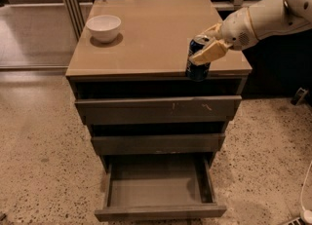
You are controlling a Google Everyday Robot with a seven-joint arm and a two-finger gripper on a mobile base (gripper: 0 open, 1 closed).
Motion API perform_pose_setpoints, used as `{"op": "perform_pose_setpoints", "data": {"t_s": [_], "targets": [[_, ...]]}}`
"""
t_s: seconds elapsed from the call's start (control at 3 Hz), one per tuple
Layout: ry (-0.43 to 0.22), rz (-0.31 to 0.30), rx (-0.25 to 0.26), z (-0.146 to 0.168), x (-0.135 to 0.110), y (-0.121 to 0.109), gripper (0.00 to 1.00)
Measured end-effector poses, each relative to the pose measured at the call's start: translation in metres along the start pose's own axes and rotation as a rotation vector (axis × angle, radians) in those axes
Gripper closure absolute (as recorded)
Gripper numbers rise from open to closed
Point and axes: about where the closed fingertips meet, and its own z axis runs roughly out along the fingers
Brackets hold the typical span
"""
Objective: Place pepsi can into bottom drawer
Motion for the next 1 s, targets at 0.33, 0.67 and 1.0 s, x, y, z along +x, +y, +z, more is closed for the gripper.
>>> {"op": "perform_pose_setpoints", "data": {"t_s": [0.33,0.67,1.0], "targets": [[-0.029,-0.006,0.05,-0.009,0.008,0.028,1.0],[-0.065,0.032,0.102,-0.015,0.034,0.065,1.0],[-0.092,0.102,0.058,0.018,0.103,0.114,1.0]]}}
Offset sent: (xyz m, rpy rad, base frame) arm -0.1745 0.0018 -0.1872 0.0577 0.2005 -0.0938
